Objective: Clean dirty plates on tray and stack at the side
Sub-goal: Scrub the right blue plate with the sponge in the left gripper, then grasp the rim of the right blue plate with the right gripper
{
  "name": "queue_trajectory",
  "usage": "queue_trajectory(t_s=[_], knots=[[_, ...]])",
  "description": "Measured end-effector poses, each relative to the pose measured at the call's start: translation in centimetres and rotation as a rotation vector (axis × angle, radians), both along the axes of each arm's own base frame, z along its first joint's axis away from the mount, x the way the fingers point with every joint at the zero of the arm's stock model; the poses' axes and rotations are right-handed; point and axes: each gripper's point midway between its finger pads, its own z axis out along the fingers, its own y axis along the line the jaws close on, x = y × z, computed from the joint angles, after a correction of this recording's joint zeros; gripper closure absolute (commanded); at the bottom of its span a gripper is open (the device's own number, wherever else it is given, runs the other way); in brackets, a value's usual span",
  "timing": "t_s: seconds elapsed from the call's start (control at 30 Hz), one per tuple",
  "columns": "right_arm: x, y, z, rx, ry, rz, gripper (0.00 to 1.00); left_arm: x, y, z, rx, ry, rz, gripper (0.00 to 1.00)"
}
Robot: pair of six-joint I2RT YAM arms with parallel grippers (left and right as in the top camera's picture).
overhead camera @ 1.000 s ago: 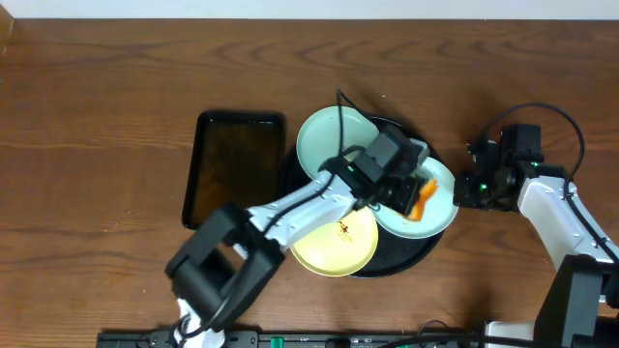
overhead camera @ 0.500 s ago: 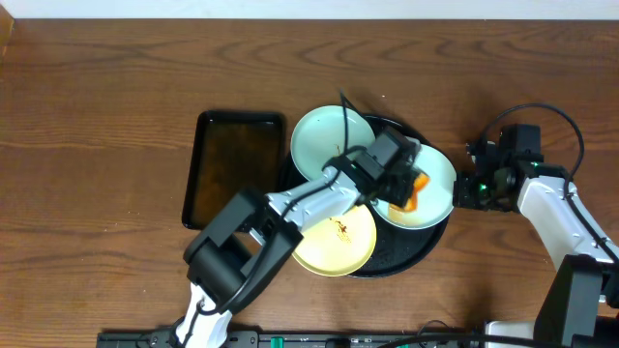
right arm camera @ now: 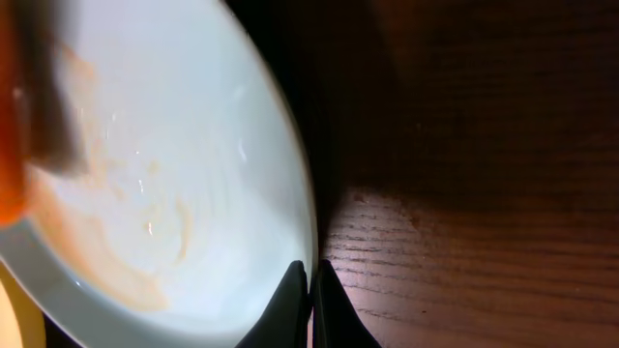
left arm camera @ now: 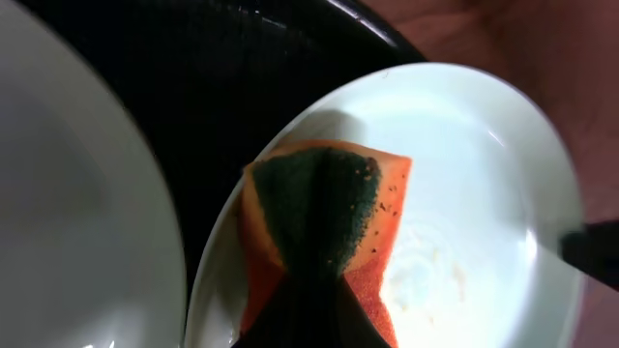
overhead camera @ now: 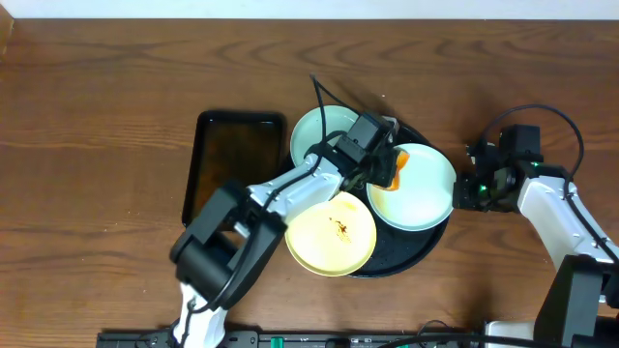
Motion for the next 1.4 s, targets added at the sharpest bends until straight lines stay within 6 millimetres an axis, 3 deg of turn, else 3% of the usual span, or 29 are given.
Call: queue_trajectory(t_s=[0.17, 0.27, 0.43, 0.6, 0.8, 0.93, 1.03, 1.1, 1.13, 1.4], knots=[[-0.2, 0.0, 0.0, 0.000, 0.007, 0.000, 0.99, -0.9, 2.0, 6.5, 0.004, -0.053, 0.032, 0.93], [-0.2, -0.2, -0.1, -0.008, 0.010, -0.011, 0.99, -1.2, 4.1, 8.8, 0.048, -0.084, 0.079, 0.93], [0.3, -0.4, 0.0, -0.019, -0.004, -0.029, 0.97, -1.0, 9.2, 9.1, 0.195, -0.079, 0.192, 0.93], [0.2, -0.7, -0.1, -0.033, 0.000, -0.040, 0.85, -0.1, 14.1, 9.1, 0.293, -0.063, 0.301, 0.93], [0.2, -0.7, -0.1, -0.033, 0.002, -0.042, 0.87, 1.0, 19.2, 9.5, 0.353, -0.043, 0.421, 0.93], [-0.3, -0.5, -0.2, -0.019, 0.023, -0.039, 0.88, 1.3, 20.0, 9.6, 0.364, -0.046, 0.422, 0.92], [-0.8, -0.3, -0.3, -0.015, 0.045, -0.038, 0.82, 1.2, 19.9, 9.5, 0.367, -0.050, 0.406, 0.93], [-0.9, -0.2, -0.3, -0.014, 0.048, -0.037, 0.96, 1.2, 19.9, 9.5, 0.368, -0.051, 0.403, 0.93], [-0.9, -0.2, -0.3, -0.015, 0.048, -0.036, 0.99, 1.2, 19.9, 9.5, 0.368, -0.051, 0.403, 0.93], [-0.2, -0.3, -0.2, -0.019, 0.020, -0.045, 0.99, 1.2, 19.9, 9.5, 0.369, -0.051, 0.402, 0.93]])
